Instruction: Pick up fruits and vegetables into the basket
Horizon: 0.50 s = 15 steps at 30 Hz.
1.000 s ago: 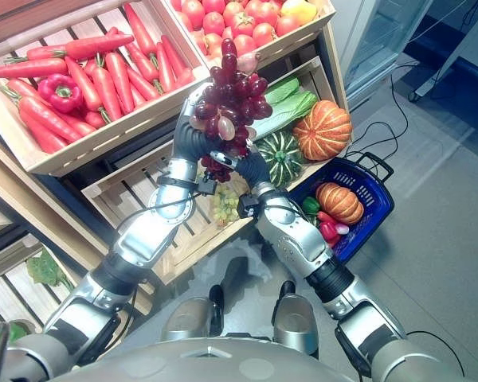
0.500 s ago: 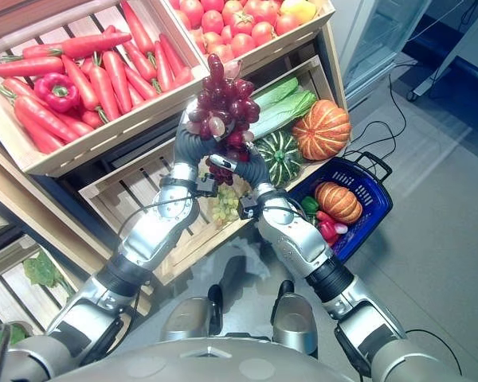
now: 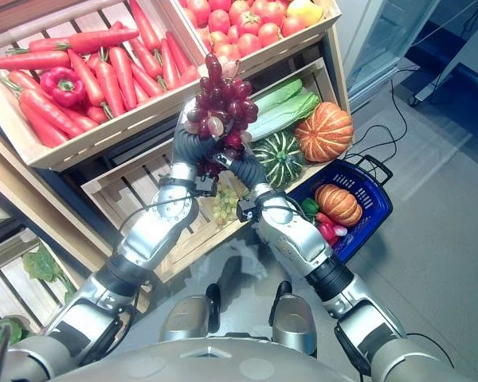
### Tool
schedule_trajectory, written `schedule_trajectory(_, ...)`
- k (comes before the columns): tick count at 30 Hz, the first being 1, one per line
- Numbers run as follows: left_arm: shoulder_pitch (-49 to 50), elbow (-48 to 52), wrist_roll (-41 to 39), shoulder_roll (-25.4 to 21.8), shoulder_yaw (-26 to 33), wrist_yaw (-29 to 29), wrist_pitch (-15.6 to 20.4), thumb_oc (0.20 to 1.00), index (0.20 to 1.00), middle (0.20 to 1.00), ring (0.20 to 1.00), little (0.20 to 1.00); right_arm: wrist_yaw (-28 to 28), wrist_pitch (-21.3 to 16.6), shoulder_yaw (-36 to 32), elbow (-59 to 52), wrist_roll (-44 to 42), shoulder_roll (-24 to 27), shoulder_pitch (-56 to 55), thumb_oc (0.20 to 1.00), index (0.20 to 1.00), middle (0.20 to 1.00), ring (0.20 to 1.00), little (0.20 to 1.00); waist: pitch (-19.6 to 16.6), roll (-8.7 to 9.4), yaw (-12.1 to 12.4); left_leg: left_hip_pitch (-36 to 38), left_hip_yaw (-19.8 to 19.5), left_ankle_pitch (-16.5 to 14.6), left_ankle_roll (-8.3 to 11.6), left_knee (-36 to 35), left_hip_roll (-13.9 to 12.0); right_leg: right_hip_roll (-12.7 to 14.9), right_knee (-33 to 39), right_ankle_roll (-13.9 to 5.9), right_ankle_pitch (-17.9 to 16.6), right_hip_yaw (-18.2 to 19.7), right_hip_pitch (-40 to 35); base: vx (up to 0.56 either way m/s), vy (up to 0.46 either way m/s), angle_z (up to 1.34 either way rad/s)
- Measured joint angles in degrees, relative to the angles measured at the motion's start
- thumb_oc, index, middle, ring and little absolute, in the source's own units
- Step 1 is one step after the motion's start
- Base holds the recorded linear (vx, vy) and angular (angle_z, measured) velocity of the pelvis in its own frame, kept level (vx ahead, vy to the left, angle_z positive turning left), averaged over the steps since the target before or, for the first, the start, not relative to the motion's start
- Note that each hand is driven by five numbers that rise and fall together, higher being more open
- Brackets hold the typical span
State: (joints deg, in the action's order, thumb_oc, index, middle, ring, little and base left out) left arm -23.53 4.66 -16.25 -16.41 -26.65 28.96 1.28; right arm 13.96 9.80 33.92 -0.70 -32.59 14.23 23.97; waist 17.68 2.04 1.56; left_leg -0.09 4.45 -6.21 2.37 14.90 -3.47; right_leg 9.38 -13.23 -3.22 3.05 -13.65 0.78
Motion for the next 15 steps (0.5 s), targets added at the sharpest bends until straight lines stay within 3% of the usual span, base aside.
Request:
schedule_trajectory(14, 0.0, 0.1, -0.1, -0.2, 0.2, -1.2, -0.3, 0.200, 0.200, 0.200, 0.200, 0.200, -0.7, 0.2, 0.1, 0.1, -1.9, 0.1, 0.6, 0.200, 0.200, 0.200, 0.200, 0.200, -0.1, 0.31, 1.2, -1.2, -0.1, 0.0, -0.03, 1.1, -0.2, 0.0, 0.1, -0.06, 0.1, -0.6, -0.1, 0.00, -0.005, 0.05)
schedule_trajectory(15, -0.1, 0.1, -0.1, -0.2, 0.1, -1.3, -0.8, 0.652, 0.652, 0.652, 0.652, 0.652, -0.7, 0.1, 0.1, 0.1, -2.3, 0.1, 0.6, 0.200, 0.200, 0.200, 0.200, 0.200, -0.1, 0.31, 1.2, -1.3, -0.1, 0.0, -0.03, 1.1, -0.2, 0.0, 0.1, -0.06, 0.1, -0.6, -0.1, 0.00, 0.000, 0.00)
